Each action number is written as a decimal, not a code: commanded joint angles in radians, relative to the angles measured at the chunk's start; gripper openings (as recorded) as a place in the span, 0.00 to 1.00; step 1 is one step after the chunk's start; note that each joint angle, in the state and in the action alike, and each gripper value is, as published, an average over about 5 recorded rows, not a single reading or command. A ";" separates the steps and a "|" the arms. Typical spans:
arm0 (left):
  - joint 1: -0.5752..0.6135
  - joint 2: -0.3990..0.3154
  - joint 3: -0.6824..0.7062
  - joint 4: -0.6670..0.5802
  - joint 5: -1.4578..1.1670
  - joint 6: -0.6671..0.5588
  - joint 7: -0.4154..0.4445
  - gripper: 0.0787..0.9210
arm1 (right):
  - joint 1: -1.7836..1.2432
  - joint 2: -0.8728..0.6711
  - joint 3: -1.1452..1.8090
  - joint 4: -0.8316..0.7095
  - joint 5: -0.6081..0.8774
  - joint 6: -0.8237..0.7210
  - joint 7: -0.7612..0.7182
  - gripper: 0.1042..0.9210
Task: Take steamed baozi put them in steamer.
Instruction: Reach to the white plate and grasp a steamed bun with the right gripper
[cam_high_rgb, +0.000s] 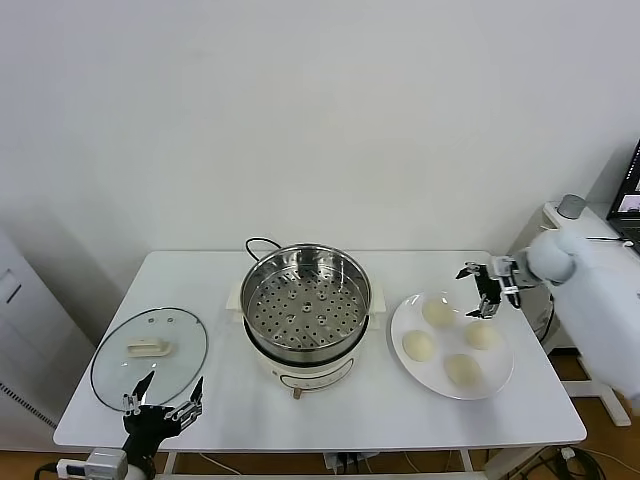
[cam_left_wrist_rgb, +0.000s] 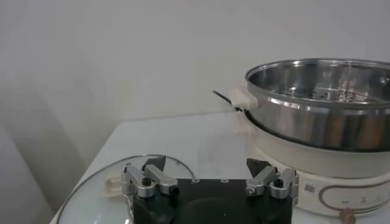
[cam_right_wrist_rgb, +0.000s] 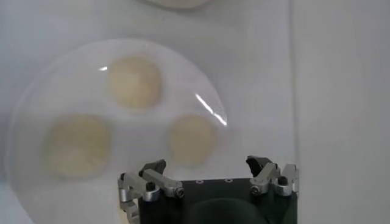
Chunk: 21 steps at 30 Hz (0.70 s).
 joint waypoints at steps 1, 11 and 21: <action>0.001 -0.015 -0.001 0.004 0.001 0.001 0.000 0.88 | 0.081 0.138 -0.058 -0.165 -0.159 0.031 -0.046 0.88; 0.003 -0.026 0.010 0.008 0.008 -0.001 0.000 0.88 | 0.048 0.192 0.025 -0.234 -0.277 0.033 0.049 0.88; 0.002 -0.025 0.012 0.012 0.009 0.001 0.001 0.88 | 0.026 0.206 0.060 -0.270 -0.251 0.026 0.102 0.88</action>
